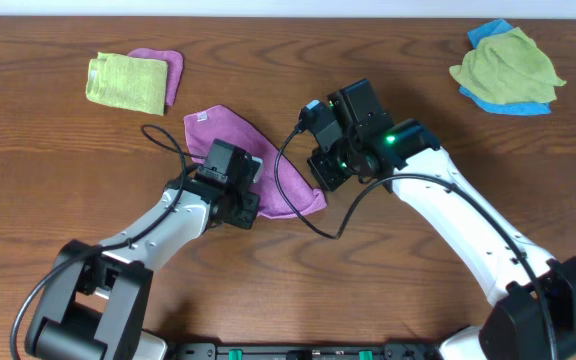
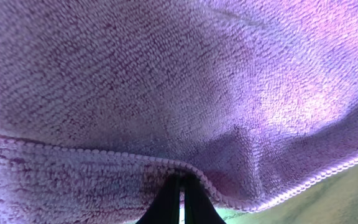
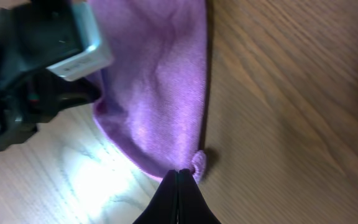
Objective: Fold the cloth
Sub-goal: 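Grasp the pink cloth's near corner with the left gripper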
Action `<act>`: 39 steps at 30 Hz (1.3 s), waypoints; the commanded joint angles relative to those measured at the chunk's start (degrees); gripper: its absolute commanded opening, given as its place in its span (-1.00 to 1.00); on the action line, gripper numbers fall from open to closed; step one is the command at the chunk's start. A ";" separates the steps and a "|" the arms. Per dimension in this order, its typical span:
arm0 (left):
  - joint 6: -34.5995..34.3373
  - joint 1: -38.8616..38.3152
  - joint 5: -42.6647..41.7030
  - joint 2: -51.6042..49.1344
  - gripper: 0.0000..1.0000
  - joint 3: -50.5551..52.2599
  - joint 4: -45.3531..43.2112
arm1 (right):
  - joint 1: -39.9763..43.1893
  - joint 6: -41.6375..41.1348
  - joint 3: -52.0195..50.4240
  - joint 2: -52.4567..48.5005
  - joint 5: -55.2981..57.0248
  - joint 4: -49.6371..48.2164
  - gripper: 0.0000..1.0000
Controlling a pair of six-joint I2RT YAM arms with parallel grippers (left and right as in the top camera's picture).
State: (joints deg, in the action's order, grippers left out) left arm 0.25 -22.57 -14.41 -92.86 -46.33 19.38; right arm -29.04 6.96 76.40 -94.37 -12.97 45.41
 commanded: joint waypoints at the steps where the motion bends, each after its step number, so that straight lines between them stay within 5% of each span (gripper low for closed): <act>1: -0.26 0.15 2.40 3.23 -0.88 -0.68 0.35 | 0.70 0.85 -0.44 0.35 2.25 -0.04 -0.97; 11: -0.46 0.04 2.64 10.16 -0.88 -0.66 6.38 | 1.66 0.87 -0.44 0.35 2.25 -0.28 -0.97; 22: 1.07 0.15 8.00 6.47 -0.88 -0.66 -4.02 | 1.64 0.87 -0.42 0.35 2.23 -1.49 -0.97; 39: 1.11 0.15 11.69 -0.15 -0.88 -0.66 -6.34 | 1.64 0.87 -0.42 0.35 2.23 -0.81 -0.97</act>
State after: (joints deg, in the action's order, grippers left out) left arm 0.32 -22.57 -4.47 -92.07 -46.33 13.02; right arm -27.64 6.96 76.36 -94.37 -10.79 44.36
